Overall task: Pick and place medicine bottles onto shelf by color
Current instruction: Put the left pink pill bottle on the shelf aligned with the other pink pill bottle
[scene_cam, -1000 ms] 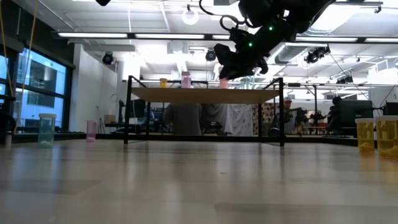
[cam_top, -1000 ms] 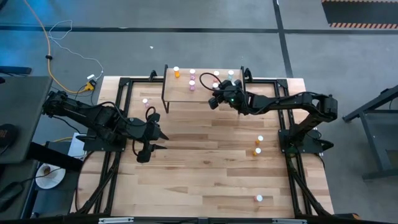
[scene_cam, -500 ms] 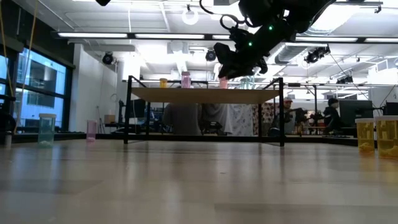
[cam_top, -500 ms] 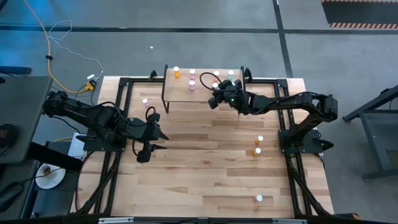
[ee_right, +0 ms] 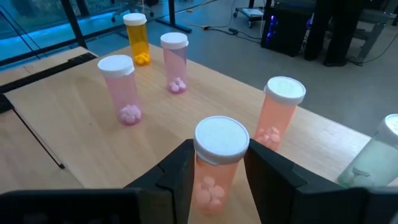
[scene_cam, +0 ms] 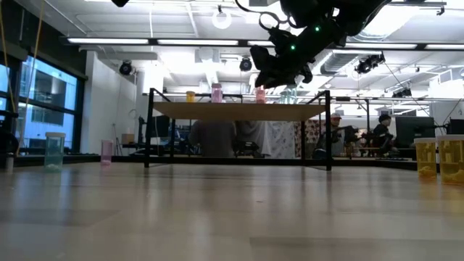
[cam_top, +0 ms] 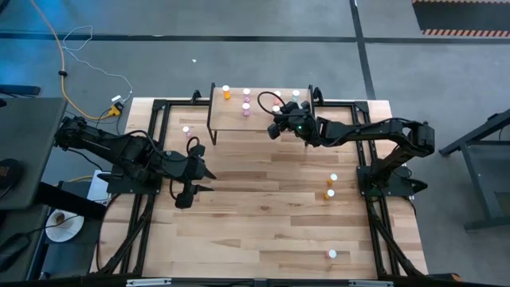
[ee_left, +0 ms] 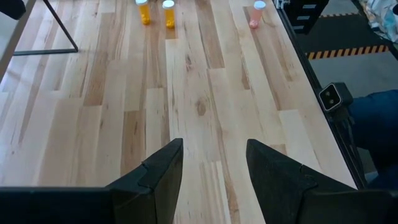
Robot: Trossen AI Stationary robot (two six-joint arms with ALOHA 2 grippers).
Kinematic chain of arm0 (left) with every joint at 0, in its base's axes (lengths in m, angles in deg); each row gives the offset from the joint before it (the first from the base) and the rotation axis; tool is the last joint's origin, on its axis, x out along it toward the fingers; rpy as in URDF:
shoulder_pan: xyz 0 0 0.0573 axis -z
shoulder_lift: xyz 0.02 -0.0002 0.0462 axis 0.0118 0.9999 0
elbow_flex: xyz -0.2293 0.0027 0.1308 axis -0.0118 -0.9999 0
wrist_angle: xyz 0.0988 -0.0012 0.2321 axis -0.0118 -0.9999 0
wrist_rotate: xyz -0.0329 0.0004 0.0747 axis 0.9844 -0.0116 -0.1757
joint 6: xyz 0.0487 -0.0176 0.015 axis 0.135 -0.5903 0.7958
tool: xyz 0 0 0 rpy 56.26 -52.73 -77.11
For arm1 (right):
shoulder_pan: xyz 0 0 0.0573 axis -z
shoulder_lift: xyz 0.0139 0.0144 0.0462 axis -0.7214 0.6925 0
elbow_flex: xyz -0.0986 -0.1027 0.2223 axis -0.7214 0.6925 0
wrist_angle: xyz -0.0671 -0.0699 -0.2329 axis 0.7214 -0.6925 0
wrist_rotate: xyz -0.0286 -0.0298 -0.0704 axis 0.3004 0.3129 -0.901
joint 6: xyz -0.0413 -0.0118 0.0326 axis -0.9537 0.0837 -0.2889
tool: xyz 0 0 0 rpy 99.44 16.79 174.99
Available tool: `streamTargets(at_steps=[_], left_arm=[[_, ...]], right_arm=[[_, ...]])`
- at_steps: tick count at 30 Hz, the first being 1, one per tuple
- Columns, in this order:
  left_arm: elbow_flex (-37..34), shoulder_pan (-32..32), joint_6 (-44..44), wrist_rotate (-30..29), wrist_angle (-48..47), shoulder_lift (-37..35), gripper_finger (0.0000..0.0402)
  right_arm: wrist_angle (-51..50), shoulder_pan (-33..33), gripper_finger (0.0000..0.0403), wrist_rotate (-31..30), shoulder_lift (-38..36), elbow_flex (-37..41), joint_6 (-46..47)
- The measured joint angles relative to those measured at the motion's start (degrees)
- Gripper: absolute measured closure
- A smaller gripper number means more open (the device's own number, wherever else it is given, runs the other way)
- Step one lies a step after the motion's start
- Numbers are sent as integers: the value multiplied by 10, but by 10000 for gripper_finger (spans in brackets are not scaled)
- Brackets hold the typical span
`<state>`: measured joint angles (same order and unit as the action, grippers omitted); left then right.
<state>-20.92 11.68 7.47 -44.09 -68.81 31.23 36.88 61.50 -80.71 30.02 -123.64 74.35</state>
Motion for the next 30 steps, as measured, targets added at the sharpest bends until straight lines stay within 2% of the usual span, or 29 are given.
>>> streamTargets(at_steps=[30], left_arm=[[0, 0, 0, -1, 0, 0, 234]], right_arm=[[-13, 0, 272, 2, 8, 0, 3]])
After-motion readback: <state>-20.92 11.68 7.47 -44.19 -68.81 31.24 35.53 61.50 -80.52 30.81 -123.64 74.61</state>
